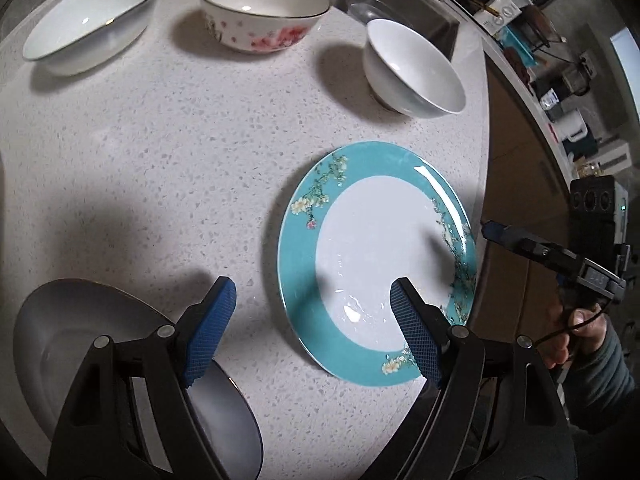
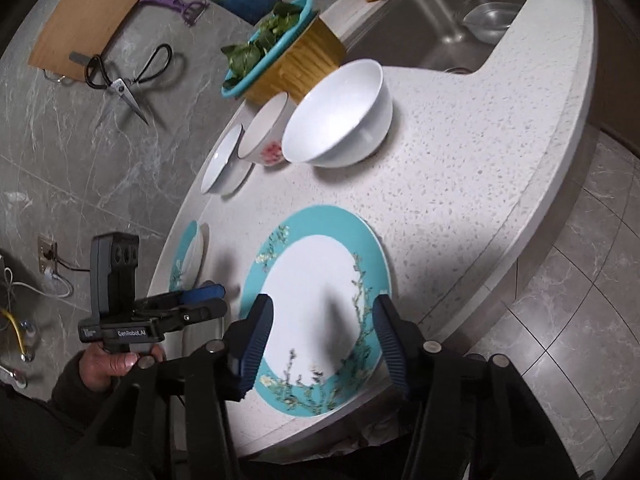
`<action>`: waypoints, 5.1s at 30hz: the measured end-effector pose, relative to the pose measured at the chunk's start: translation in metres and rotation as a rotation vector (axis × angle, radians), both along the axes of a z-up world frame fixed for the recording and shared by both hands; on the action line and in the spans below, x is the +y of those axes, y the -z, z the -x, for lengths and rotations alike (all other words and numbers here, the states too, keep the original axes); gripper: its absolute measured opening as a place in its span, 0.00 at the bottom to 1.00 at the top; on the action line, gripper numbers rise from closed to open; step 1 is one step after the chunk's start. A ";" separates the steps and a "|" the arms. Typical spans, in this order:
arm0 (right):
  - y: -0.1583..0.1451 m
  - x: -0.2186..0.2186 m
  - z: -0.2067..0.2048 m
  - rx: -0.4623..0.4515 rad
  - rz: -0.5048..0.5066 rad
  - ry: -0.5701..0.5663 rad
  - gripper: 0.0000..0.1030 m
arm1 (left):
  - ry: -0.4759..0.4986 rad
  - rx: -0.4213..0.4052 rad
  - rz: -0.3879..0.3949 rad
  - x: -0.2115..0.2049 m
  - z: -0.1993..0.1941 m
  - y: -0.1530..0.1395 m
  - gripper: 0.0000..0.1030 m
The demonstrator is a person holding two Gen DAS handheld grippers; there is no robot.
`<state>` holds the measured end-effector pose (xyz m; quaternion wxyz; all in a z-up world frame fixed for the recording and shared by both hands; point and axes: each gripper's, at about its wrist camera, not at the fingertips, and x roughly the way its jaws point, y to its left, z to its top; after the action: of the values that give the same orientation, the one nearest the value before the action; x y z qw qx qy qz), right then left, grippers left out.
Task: Organize plates and bowls
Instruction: 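Grasp the rim of the large teal-rimmed plate with both grippers, then lift the large teal plate with both grippers and lower it onto the grey plate, then open both grippers and move them to the small teal-rimmed plate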
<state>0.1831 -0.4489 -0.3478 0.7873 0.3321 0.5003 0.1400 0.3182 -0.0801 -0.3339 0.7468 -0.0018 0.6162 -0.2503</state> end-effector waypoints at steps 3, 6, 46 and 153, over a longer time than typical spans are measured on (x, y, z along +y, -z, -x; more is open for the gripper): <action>0.008 -0.007 -0.003 0.018 0.001 -0.003 0.51 | -0.020 0.014 0.006 0.000 -0.005 0.008 0.76; 0.011 -0.014 -0.007 0.030 -0.012 -0.010 0.51 | -0.025 0.026 -0.004 -0.001 -0.008 0.015 0.76; 0.025 0.009 -0.039 0.288 0.141 -0.127 0.12 | -0.037 0.030 -0.074 -0.026 -0.006 0.036 0.17; 0.009 0.342 -0.061 -0.037 0.800 -0.777 0.24 | -0.563 -0.177 -0.365 0.179 0.109 0.025 0.25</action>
<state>0.2437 -0.1067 -0.3566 0.7511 -0.2042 0.5862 0.2248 0.2095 0.0990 -0.3592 0.8251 -0.0164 0.5590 0.0807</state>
